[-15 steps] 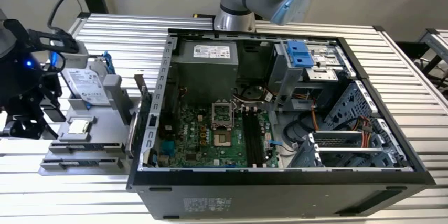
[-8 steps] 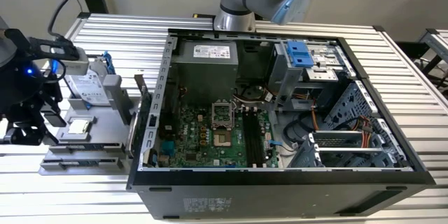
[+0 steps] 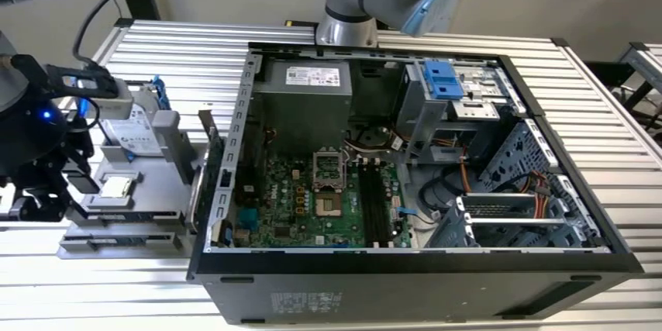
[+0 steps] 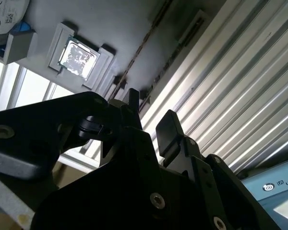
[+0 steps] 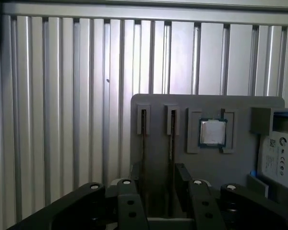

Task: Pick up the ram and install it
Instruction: 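Pick up the ram and move it above insertion slot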

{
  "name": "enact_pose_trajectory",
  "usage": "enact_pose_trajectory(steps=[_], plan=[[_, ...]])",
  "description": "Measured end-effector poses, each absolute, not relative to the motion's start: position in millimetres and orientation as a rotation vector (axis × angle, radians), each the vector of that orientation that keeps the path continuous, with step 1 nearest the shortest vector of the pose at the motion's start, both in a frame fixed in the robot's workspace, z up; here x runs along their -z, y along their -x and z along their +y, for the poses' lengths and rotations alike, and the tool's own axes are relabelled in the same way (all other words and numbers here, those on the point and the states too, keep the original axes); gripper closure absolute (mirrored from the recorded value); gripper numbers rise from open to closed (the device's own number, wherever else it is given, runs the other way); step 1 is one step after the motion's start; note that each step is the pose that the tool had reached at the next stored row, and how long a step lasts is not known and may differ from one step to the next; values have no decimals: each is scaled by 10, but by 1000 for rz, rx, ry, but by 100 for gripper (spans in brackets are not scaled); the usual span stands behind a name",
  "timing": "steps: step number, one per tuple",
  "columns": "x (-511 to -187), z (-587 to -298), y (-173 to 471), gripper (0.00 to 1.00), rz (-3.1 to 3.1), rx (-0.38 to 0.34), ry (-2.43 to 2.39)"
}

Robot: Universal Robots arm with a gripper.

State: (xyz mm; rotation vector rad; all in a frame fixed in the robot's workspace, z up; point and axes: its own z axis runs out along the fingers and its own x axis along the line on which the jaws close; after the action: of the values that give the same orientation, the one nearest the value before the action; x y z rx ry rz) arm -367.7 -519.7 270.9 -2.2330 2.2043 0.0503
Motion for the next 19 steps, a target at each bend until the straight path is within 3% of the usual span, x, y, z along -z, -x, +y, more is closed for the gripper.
enact_pose_trajectory(steps=[19], plan=[[-2540,-5217,3676,0,2200,-41,2229]])
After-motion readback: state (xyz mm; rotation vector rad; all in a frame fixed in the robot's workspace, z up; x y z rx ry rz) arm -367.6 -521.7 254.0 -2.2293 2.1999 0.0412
